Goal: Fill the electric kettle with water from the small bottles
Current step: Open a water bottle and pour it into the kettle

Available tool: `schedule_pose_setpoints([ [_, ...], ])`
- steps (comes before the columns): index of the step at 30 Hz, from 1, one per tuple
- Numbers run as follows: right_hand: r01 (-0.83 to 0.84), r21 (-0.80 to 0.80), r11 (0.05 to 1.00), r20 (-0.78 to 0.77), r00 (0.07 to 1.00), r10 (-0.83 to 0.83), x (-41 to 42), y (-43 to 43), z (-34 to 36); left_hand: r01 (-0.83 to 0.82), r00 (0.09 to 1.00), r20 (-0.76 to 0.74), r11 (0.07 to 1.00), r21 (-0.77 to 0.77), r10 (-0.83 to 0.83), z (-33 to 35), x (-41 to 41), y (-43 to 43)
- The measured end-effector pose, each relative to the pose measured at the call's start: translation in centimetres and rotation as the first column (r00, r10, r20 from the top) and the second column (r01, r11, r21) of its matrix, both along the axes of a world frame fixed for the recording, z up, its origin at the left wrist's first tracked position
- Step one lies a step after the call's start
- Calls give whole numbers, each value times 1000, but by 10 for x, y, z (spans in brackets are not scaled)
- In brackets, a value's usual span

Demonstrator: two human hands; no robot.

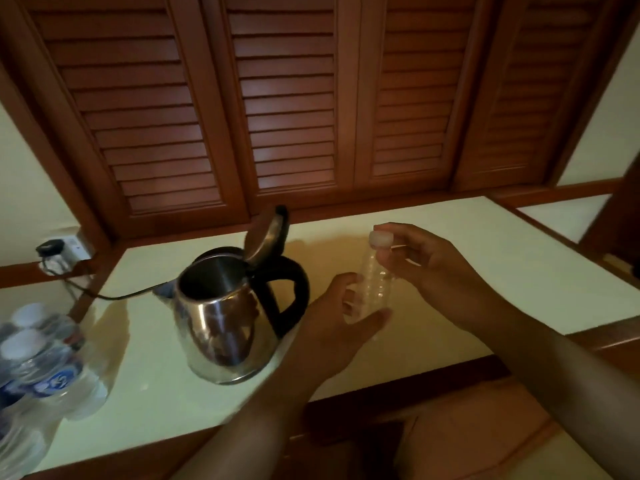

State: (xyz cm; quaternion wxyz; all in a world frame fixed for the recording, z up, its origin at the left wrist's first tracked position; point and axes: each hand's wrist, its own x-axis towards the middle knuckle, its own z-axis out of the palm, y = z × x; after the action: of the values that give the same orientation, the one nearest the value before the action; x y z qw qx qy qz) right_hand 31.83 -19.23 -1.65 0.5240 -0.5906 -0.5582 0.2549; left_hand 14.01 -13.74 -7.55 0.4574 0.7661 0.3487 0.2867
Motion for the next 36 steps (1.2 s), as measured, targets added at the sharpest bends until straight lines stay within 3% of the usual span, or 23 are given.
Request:
schedule_pose_setpoints([
  [7,97,26,995,-56,994,-95,123,25,-23,36,999,-28,996,84,-33,-6,142,55],
  [13,210,-99,973,8,978,-210,262,64,-48,-17,996,-84,997,69,23,-6,294,104],
  [17,269,-248,931,308,933,-187,353,92,-65,-41,995,-87,997,72,47,-11,387,139],
  [22,354,-285,891,671,737,-78,447,126,-107,-72,990,-115,993,91,82,-23,473,178],
  [27,346,-341,874,747,664,29,481,133,-136,-76,987,-135,989,123,93,-33,532,206],
  [30,341,-247,907,773,634,-28,486,133,-145,-75,987,-134,992,100,88,-33,560,221],
  [36,307,-293,906,741,672,12,491,136,-143,-46,991,-119,996,72,55,-32,595,232],
])
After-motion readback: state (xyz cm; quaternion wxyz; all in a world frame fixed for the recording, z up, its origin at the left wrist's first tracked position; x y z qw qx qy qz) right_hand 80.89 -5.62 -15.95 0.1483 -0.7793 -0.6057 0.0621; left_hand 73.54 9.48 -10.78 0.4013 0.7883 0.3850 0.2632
